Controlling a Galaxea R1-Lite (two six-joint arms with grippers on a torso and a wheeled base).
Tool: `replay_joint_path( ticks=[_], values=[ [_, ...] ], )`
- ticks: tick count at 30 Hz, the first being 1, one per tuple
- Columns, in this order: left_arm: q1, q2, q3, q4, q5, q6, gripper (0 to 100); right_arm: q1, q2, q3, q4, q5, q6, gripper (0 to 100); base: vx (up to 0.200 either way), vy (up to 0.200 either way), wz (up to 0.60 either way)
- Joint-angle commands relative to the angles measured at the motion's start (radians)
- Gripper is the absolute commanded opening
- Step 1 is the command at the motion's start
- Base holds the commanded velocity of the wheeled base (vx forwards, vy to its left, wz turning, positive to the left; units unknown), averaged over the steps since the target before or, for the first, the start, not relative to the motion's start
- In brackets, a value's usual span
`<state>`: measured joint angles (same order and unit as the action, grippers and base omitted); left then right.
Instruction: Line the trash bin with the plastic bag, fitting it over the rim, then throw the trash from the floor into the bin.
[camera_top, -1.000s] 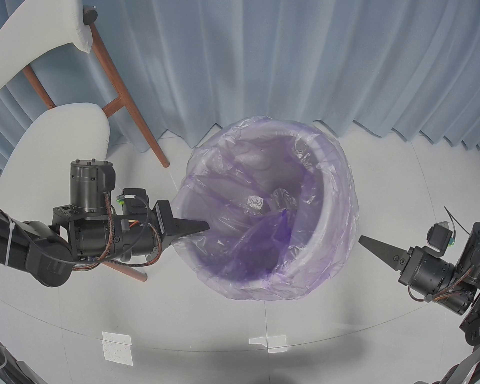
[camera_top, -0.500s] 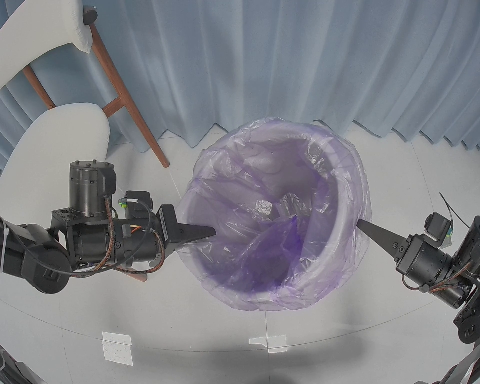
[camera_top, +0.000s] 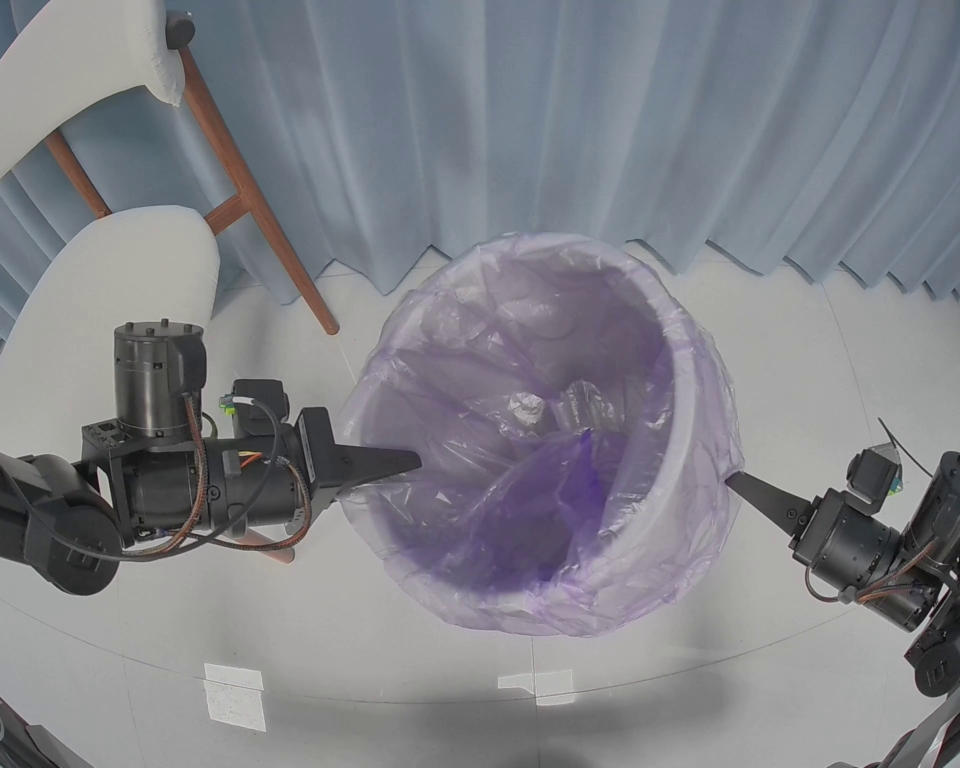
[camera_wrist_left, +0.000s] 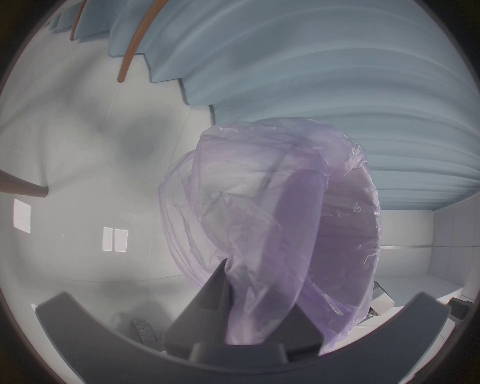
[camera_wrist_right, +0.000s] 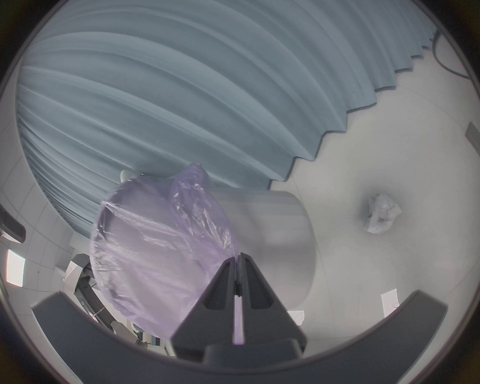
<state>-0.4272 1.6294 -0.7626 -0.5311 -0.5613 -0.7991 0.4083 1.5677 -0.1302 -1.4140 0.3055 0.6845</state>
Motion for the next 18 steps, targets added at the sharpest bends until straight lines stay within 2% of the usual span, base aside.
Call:
replay_joint_path(
  ticks=[1,7,12,16,18],
  values=[
    [0.010,-0.034,0.012,-0.012,-0.045,-0.002,0,-0.029,0.009,0.032,0.000,0.000,0.000,0,0.000,0.000,0.00],
    [0.025,-0.080,0.055,-0.015,-0.164,0.000,0,-0.091,0.028,0.038,-0.002,0.001,-0.005,0,0.000,0.000,0.00],
    [0.027,-0.079,0.058,-0.015,-0.167,0.003,0,-0.095,0.000,0.035,-0.013,0.003,0.003,0,0.000,0.000,0.00],
    [0.027,-0.077,0.058,-0.015,-0.167,0.006,0,-0.089,-0.041,0.049,-0.016,0.064,0.004,0,0.000,0.000,0.00],
    [0.027,-0.074,0.062,-0.013,-0.166,0.029,0,-0.088,-0.052,0.046,-0.014,0.070,0.004,0,0.000,0.000,0.00]
  ],
)
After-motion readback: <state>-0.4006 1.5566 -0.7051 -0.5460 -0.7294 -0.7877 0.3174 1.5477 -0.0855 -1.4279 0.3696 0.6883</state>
